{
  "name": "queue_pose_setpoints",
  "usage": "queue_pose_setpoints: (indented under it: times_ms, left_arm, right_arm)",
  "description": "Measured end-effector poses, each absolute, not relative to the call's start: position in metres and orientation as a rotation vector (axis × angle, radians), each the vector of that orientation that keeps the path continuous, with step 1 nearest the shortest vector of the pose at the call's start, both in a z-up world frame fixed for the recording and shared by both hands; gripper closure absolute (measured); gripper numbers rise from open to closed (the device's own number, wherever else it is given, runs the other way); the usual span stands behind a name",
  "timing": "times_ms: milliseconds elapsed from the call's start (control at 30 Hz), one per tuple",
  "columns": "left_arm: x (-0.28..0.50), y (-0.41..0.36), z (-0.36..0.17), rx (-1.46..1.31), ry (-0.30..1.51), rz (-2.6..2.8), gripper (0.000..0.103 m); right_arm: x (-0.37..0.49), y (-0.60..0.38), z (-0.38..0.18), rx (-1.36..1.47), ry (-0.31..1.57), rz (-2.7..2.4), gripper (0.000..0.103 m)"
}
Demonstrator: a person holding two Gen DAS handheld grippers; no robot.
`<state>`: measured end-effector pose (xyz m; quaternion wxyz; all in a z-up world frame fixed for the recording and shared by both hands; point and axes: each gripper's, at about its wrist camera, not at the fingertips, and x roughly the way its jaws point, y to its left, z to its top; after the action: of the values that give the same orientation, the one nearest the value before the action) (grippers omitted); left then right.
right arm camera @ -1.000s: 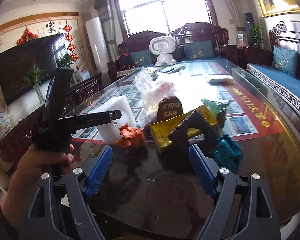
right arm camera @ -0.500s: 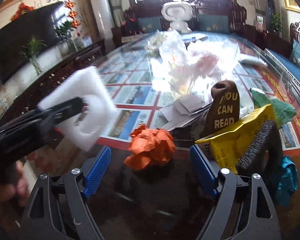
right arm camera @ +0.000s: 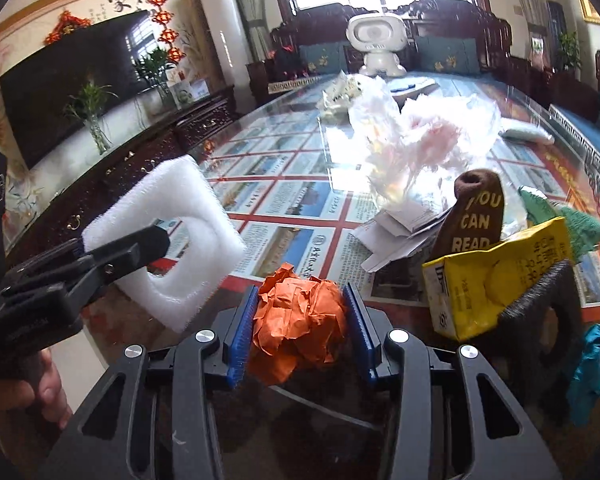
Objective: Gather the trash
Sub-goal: 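Grasp the white foam block with the left tool while the right tool grasps the orange paper, then lower both tools into the yellow bin and open both to drop the items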
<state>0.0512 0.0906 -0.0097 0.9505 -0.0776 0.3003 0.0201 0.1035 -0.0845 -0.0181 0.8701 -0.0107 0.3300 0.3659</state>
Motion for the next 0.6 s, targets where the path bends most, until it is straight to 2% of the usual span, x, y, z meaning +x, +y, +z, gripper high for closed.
queue_pose_setpoints:
  times_ms: [300, 600]
  left_arm:
    - [-0.025, 0.058, -0.013, -0.098, 0.668, -0.082, 0.049]
    - [-0.103, 0.011, -0.061, -0.052, 0.830, -0.222, 0.049]
  right_arm:
    - [0.016, -0.139, 0.005, 0.009, 0.605, 0.787, 0.060]
    - [-0.067, -0.194, -0.045, 0.010, 0.721, 0.713, 0.060]
